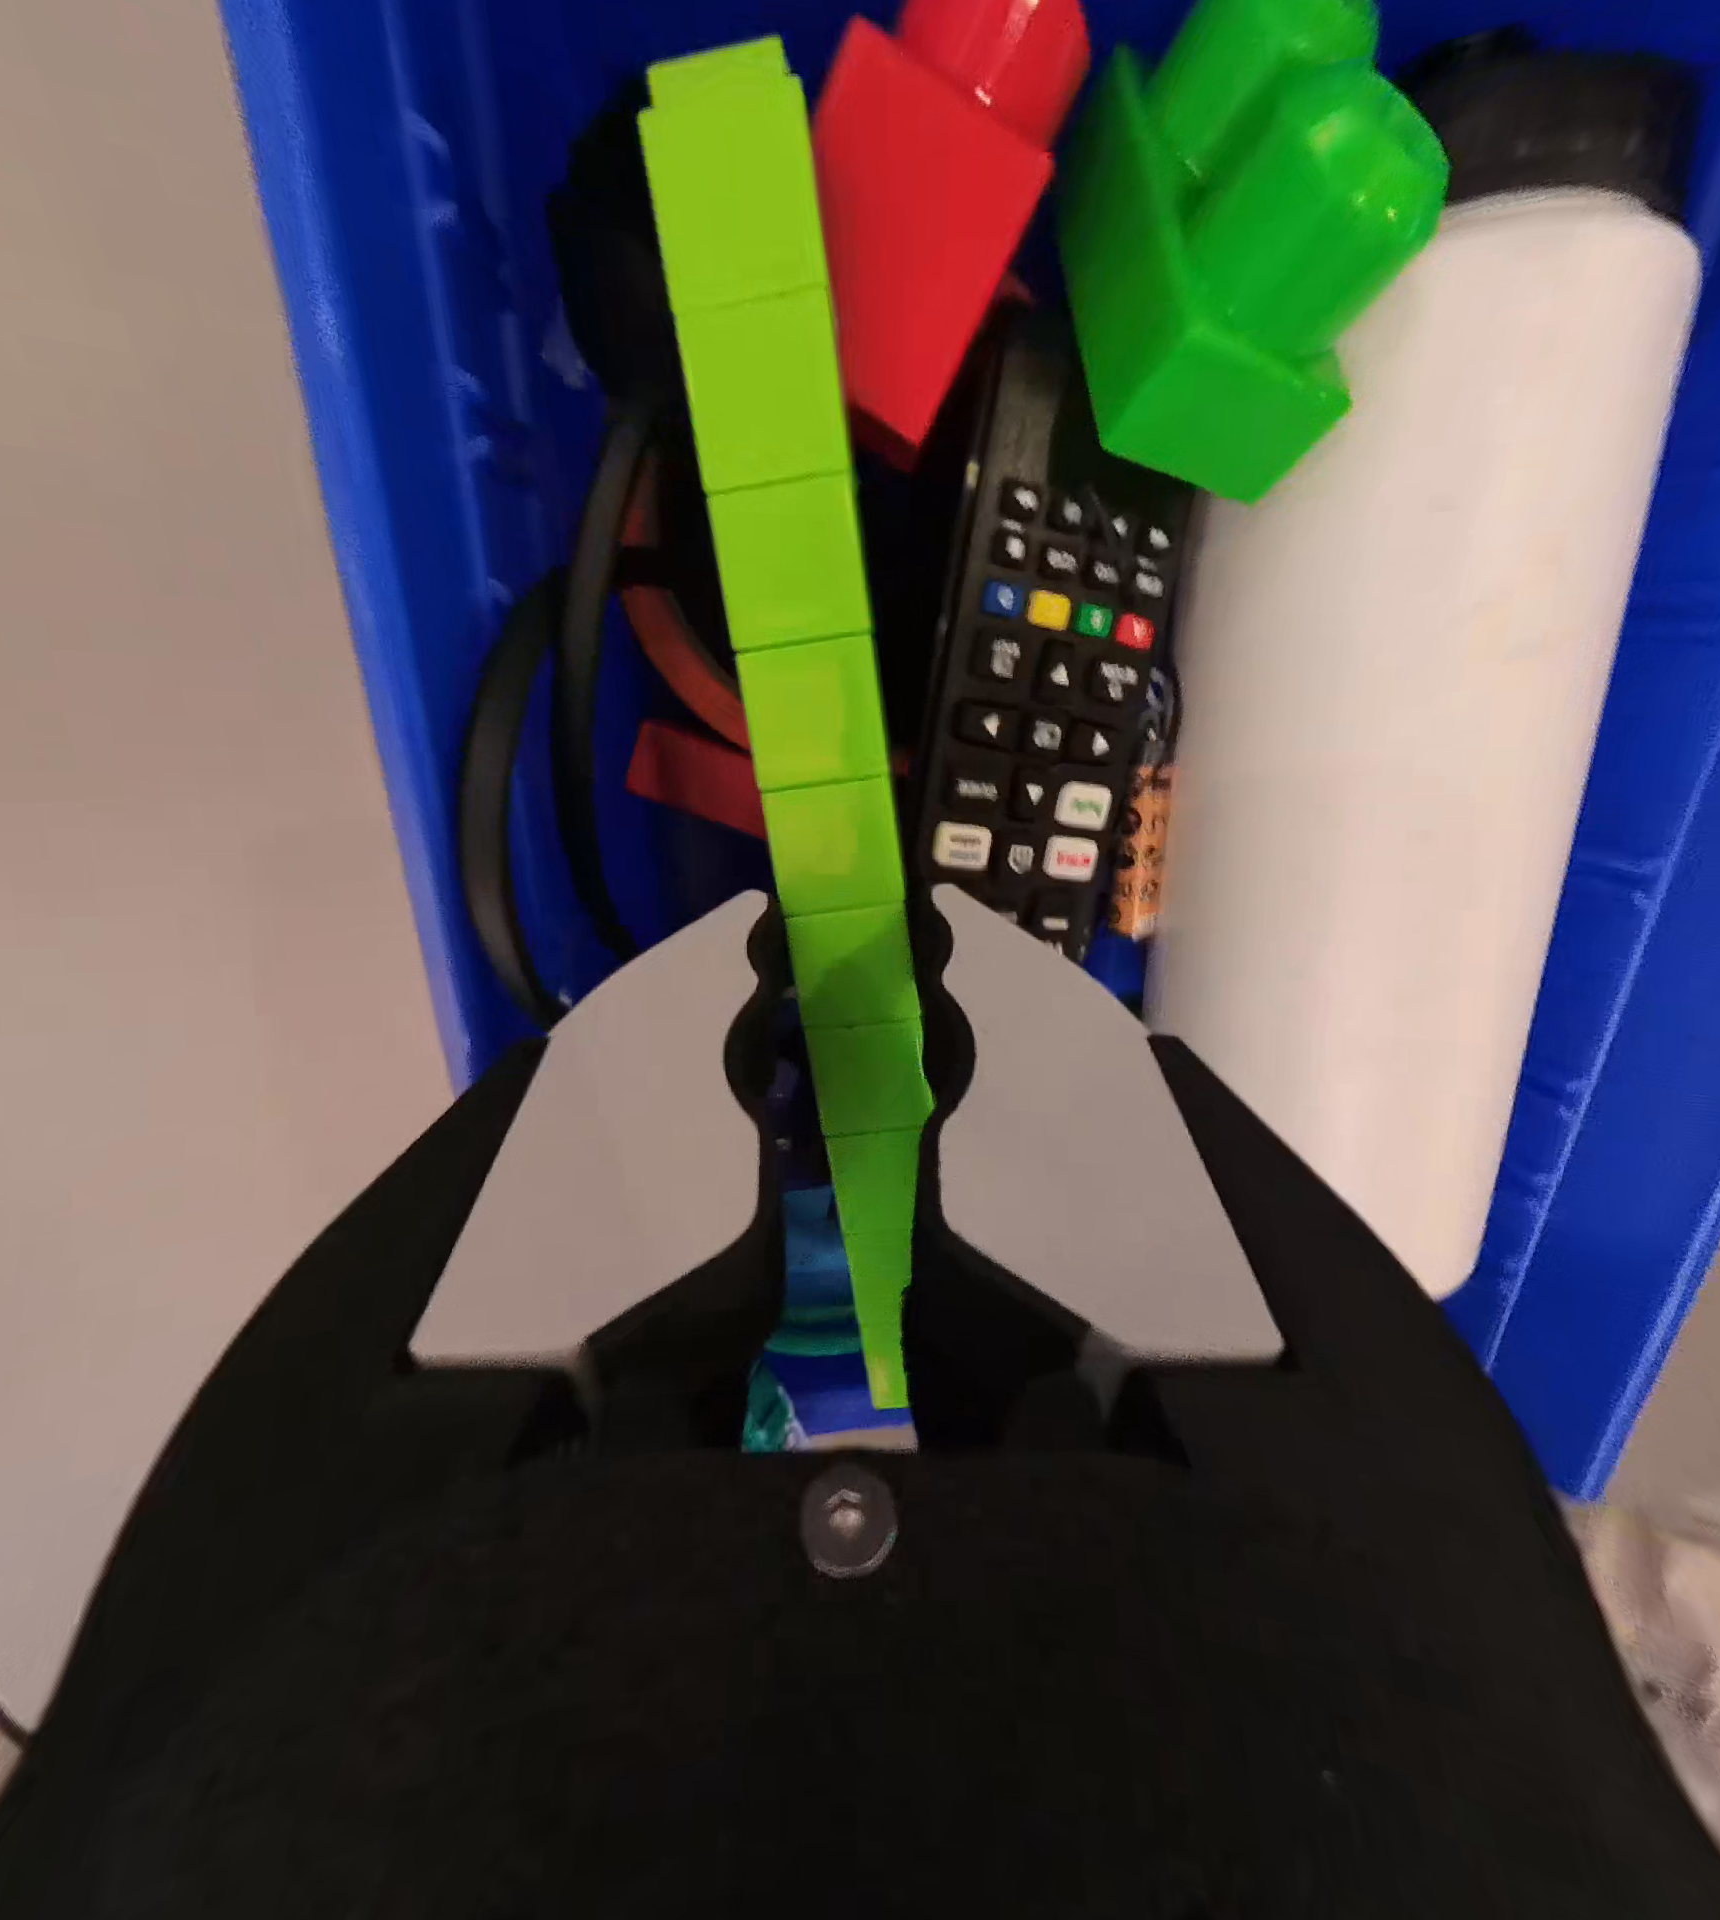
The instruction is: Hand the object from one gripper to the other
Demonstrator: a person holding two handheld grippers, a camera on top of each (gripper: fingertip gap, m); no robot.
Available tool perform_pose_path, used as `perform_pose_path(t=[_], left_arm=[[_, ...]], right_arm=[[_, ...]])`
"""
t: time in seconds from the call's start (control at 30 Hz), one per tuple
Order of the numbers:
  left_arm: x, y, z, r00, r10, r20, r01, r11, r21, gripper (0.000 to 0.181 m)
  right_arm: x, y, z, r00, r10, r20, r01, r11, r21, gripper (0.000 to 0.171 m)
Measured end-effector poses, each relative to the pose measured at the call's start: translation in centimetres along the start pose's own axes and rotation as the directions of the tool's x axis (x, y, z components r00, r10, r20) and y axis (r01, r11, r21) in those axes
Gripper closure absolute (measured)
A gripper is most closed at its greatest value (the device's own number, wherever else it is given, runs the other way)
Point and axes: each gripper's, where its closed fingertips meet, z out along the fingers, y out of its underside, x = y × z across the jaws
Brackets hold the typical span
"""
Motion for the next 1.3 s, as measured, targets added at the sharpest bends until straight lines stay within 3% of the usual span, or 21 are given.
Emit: perform_pose_path(t=[0.1,0.2,0.33,0.47,0.63,0.73,0.93,1.13,1.2,1.3], left_arm=[[0.0,0.6,-0.9,0.993,0.121,0.013,-0.121,0.992,0.027,0.159],[-1.4,0.0,-3.3,0.953,0.206,0.221,-0.242,0.959,0.149,0.16],[-1.0,0.1,-7.5,0.827,0.246,0.506,-0.42,0.868,0.265,0.16],[2.6,0.4,-10.3,0.751,0.249,0.612,-0.534,0.774,0.341,0.16],[10.2,0.0,-11.9,0.71,0.294,0.64,-0.654,0.612,0.445,0.16],[17.3,-0.4,-12.2,0.721,0.368,0.587,-0.692,0.432,0.579,0.16],[28.6,-2.1,-10.8,0.774,0.44,0.455,-0.575,0.188,0.796,0.16],[32.5,-4.3,-9.3,0.773,0.417,0.479,-0.548,0.059,0.834,0.16],[33.0,-5.3,-7.8,0.776,0.436,0.455,-0.54,0.087,0.837,0.16],[33.5,-6.6,-5.7,0.798,0.449,0.402,-0.496,0.112,0.861,0.159]], right_arm=[[-0.4,-0.7,-0.3,1.0,-0.012,0.011,0.012,0.999,0.033,0.14],[-1.6,-2.0,-1.0,0.997,-0.079,0.022,0.076,0.991,0.108,0.139],[-5.5,-4.1,-1.8,0.979,-0.187,0.081,0.165,0.96,0.228,0.14],[-10.5,-6.4,-1.8,0.937,-0.336,0.097,0.293,0.905,0.308,0.14],[-19.5,-8.6,0.4,0.859,-0.394,0.327,0.296,0.903,0.312,0.134],[-26.4,-9.7,2.9,0.753,-0.387,0.533,0.261,0.918,0.299,0.128],[-36.2,-12.5,10.1,0.559,-0.281,0.78,0.182,0.959,0.216,0.117],[-36.0,-12.5,17.1,0.57,-0.277,0.774,0.255,0.955,0.154,0.118],[-35.9,-11.8,17.5,0.494,-0.203,0.846,0.222,0.97,0.103,0.147],[-34.6,-11.5,19.3,0.469,-0.226,0.854,0.206,0.968,0.143,0.15]])
